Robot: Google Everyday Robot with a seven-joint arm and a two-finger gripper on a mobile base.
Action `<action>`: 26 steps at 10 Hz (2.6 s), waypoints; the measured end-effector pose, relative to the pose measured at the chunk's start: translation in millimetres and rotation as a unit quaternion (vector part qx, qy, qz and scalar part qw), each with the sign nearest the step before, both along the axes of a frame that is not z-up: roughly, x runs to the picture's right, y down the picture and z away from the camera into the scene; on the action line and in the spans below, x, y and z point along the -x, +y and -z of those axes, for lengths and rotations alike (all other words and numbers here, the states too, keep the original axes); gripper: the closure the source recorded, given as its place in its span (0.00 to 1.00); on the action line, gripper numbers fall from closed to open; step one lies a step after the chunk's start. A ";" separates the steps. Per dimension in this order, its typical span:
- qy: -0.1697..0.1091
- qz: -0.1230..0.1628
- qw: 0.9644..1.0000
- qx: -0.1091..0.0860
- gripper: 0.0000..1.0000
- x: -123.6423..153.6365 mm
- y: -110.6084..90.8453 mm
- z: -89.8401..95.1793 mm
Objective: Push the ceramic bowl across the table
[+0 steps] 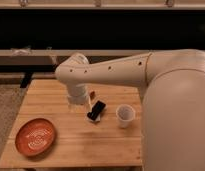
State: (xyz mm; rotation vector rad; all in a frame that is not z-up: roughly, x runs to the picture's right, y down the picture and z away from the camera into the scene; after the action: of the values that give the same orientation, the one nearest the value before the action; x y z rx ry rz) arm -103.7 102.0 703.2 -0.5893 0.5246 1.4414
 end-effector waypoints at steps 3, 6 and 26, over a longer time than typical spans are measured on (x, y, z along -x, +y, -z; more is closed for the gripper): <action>0.000 0.000 1.000 0.000 0.35 0.0 0.0 0.0; 0.000 0.000 1.000 0.000 0.35 0.0 0.0 0.0; -0.183 0.151 0.970 0.046 0.35 269.0 114.1 -22.6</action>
State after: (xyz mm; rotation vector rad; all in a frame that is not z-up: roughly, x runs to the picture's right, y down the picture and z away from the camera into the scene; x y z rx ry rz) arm -372.7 216.1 725.8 -0.7939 0.3703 0.9954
